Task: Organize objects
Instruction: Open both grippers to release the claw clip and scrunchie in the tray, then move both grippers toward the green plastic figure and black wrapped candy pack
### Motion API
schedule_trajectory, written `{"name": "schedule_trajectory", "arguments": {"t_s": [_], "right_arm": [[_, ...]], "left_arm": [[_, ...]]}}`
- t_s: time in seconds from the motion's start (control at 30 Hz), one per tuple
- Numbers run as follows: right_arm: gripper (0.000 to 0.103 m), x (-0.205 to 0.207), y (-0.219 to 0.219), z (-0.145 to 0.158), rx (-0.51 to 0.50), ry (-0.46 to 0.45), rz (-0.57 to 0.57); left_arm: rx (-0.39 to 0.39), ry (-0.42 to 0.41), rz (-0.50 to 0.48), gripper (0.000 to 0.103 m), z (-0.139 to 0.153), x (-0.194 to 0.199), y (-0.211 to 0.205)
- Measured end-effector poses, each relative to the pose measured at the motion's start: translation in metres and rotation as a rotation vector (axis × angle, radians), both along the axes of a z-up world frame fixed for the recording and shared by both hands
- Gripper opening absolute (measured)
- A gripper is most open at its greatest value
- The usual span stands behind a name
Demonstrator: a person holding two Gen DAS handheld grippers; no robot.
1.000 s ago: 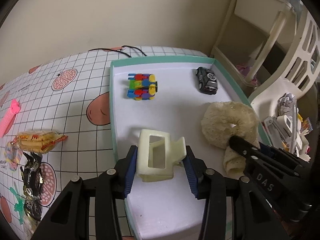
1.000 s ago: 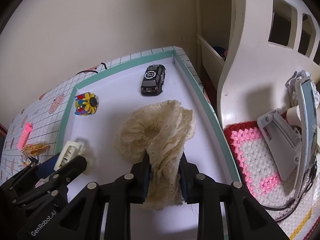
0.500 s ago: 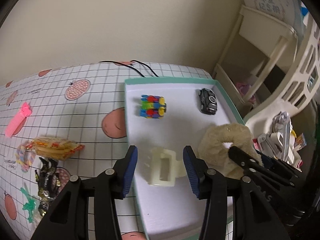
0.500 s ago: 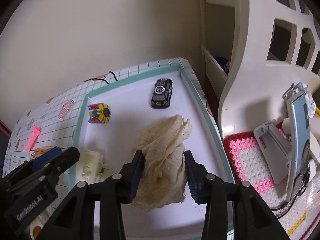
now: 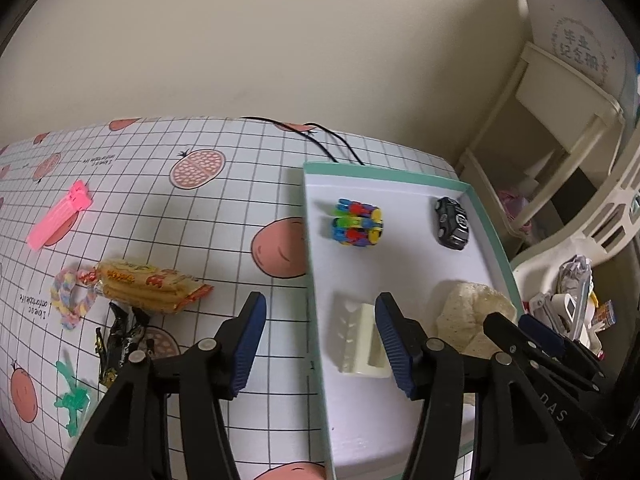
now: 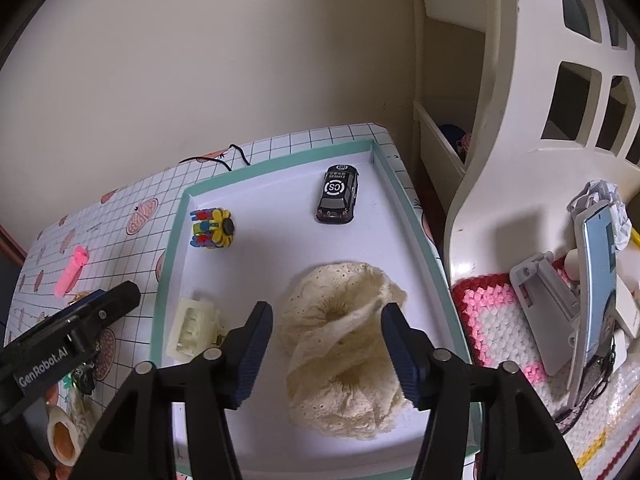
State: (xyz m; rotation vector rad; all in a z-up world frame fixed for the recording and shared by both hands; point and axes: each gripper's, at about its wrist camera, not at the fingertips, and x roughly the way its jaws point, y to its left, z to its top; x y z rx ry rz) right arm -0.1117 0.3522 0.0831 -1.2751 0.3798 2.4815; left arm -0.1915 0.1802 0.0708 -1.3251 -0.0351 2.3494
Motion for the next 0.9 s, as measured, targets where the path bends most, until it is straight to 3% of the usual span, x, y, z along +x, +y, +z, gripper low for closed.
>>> {"name": "schedule_trajectory", "arguments": {"t_s": [0.07, 0.3, 0.37, 0.47, 0.67, 0.9], "right_arm": [[0.070, 0.000, -0.002, -0.001, -0.001, -0.003, 0.009], [0.081, -0.001, -0.006, -0.002, 0.007, -0.001, 0.022], [0.090, -0.001, -0.007, -0.003, 0.011, 0.001, 0.026], [0.095, -0.002, -0.008, -0.003, 0.012, 0.006, 0.031], [0.103, -0.003, -0.011, -0.001, 0.015, 0.018, 0.036], [0.103, -0.004, -0.017, 0.003, 0.024, 0.028, 0.041]], "left_arm": [[-0.005, -0.003, 0.011, 0.076, -0.001, -0.001, -0.003], [-0.013, -0.007, 0.043, 0.082, -0.005, -0.005, -0.011], [-0.014, -0.004, 0.055, 0.083, -0.005, -0.006, -0.015], [-0.009, -0.003, 0.070, 0.097, -0.004, -0.008, -0.021], [0.001, 0.008, 0.094, 0.102, -0.002, -0.010, -0.030], [-0.006, 0.021, 0.123, 0.103, 0.004, -0.012, -0.040]]}}
